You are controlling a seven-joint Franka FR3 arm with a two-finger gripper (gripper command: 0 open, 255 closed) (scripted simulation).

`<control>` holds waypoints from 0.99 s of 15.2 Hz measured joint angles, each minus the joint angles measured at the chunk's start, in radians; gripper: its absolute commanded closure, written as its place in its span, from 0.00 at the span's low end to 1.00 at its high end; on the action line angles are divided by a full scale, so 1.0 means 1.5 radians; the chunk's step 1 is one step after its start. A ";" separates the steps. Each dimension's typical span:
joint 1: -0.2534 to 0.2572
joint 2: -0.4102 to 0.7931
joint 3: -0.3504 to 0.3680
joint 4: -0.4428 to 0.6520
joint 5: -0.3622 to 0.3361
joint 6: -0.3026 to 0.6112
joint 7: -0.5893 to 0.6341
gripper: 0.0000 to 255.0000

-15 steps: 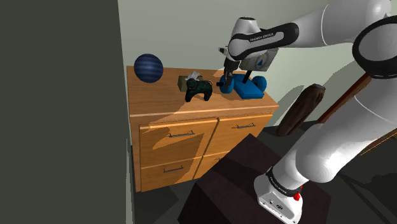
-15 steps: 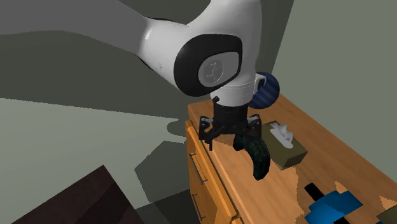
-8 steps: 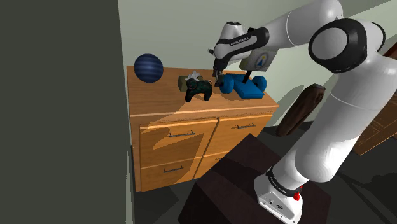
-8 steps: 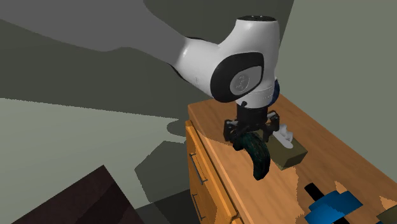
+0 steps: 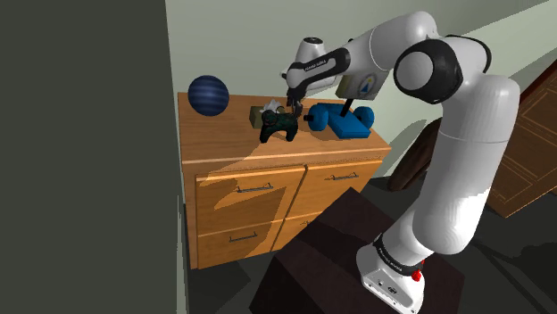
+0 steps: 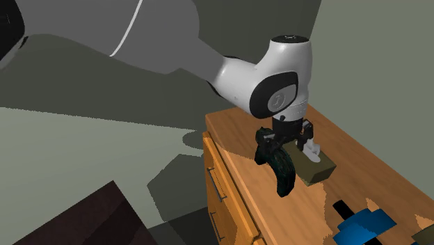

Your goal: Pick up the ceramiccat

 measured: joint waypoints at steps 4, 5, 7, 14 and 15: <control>-0.003 0.022 0.003 -0.005 0.005 0.026 -0.001 0.00; -0.003 0.025 0.004 -0.008 0.005 0.032 -0.001 0.00; -0.004 0.028 0.004 -0.008 0.006 0.037 -0.001 1.00; -0.005 0.029 0.004 -0.005 0.007 0.038 -0.002 1.00; -0.005 0.030 0.004 -0.004 0.007 0.037 -0.002 1.00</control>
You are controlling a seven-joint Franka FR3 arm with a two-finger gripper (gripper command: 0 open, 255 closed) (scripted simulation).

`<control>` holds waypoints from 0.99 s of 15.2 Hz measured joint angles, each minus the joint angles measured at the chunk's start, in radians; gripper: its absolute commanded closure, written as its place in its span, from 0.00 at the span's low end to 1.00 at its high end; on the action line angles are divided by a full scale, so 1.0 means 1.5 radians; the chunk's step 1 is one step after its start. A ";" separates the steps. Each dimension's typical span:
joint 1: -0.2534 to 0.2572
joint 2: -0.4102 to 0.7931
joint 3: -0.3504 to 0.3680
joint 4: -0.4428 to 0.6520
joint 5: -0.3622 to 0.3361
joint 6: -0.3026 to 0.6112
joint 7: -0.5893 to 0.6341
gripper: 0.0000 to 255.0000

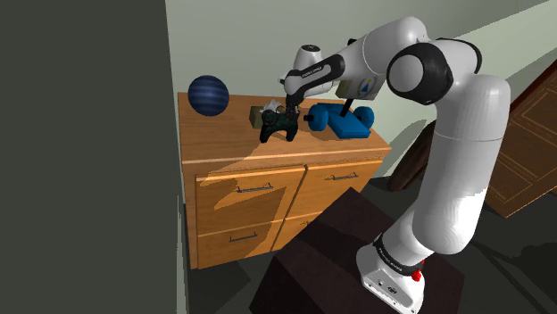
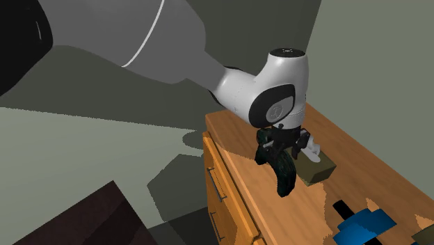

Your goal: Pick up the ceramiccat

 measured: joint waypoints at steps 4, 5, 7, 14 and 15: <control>0.001 -0.010 -0.001 0.000 -0.002 -0.014 -0.001 1.00; 0.003 -0.015 -0.002 0.001 -0.004 -0.020 0.000 1.00; 0.004 -0.024 -0.003 0.008 -0.005 -0.035 0.000 1.00; 0.008 -0.058 -0.008 0.025 -0.013 -0.086 0.000 1.00; 0.009 -0.062 -0.008 0.028 -0.014 -0.094 0.000 1.00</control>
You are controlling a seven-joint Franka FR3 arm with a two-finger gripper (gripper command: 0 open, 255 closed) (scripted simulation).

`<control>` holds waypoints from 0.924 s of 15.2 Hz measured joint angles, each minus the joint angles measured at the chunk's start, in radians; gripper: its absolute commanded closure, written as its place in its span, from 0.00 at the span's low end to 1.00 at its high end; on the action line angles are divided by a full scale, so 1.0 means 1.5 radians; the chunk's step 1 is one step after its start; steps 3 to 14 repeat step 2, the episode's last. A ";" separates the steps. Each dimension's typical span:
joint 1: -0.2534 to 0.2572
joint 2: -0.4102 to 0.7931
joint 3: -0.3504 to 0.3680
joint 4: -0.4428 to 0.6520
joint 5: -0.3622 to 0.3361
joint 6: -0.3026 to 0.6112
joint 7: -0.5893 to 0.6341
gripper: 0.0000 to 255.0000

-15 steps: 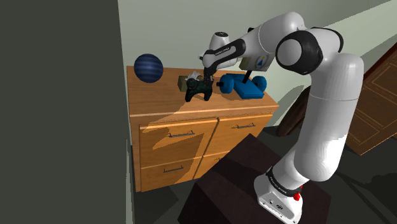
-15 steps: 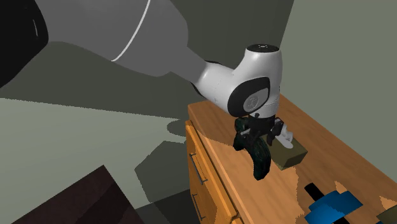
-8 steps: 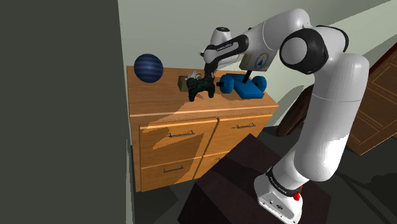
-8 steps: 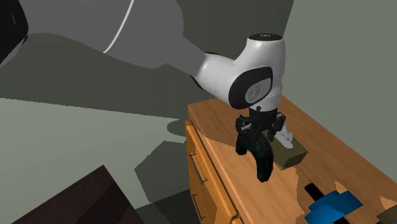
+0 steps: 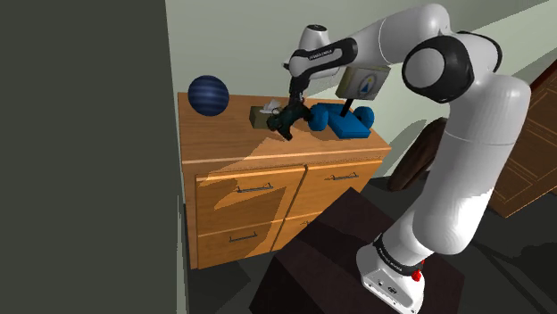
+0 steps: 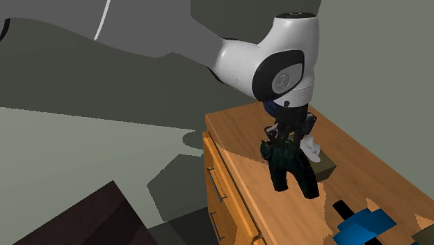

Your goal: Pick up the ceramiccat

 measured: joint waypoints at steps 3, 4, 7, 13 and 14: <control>0.001 -0.006 -0.001 0.006 -0.001 -0.012 0.000 1.00; 0.001 -0.006 -0.001 0.006 -0.001 -0.012 0.000 1.00; 0.001 -0.006 -0.001 0.006 -0.001 -0.012 0.000 1.00; 0.001 -0.006 -0.001 0.006 -0.001 -0.012 0.000 1.00; 0.001 -0.006 -0.001 0.006 -0.001 -0.012 0.000 1.00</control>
